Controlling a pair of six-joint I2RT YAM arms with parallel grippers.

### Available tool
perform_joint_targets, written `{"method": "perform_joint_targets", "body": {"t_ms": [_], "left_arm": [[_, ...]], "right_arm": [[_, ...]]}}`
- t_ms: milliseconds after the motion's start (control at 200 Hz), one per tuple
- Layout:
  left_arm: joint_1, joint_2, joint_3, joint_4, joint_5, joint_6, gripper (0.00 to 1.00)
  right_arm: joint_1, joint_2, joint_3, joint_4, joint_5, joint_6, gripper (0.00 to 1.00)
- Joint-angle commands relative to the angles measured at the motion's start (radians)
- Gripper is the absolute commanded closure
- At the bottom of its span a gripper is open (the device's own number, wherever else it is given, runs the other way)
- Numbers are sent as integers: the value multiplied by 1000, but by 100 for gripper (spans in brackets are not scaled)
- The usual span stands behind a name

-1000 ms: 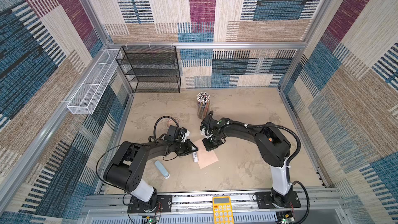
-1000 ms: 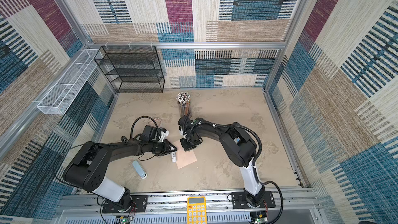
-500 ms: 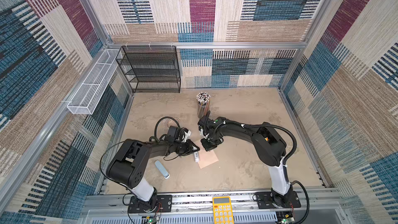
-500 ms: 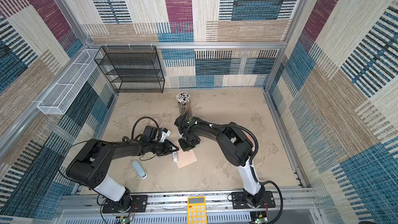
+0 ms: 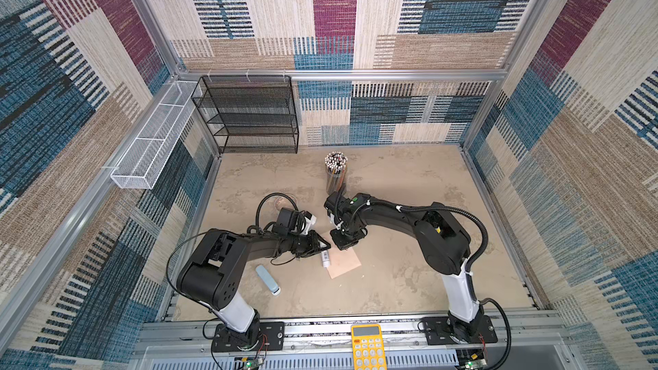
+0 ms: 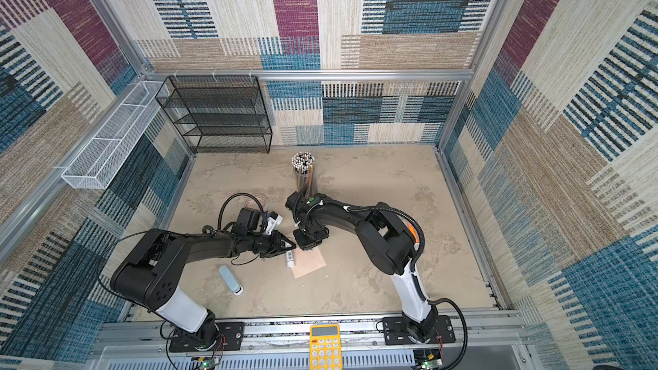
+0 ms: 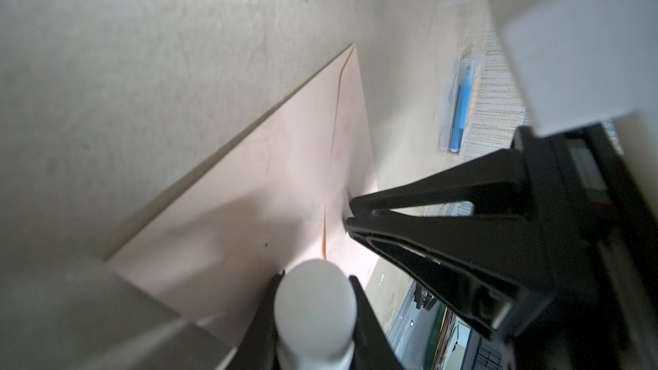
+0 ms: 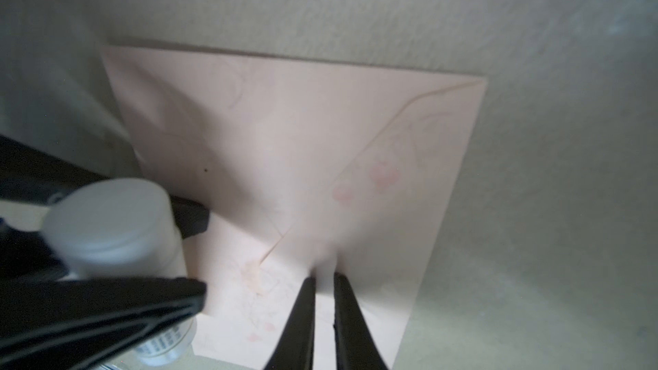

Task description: Place the letter into the envelope and seal it

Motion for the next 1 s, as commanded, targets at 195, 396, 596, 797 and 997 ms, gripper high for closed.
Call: {"method": "perform_joint_targets", "body": {"t_ms": [195,396,596,797,997], "left_arm": [[-1,-34,-12,-56,-47,3,100],[0,-48,-15,-67,-54,6,100],[1,-74,-24,-81,-65,7,100],[0,-97,-28,-103,-79,12,100],[1,-100,-29,-105,-82,13,100]], "right_arm": [[23,41,-17,24,-12,30,81],[33,57,-7,12,-10,35,80],[41,71,-2,1,-1,38,77],[46,82,7,-8,0,35,75],[50,89,13,-13,4,35,71]]}}
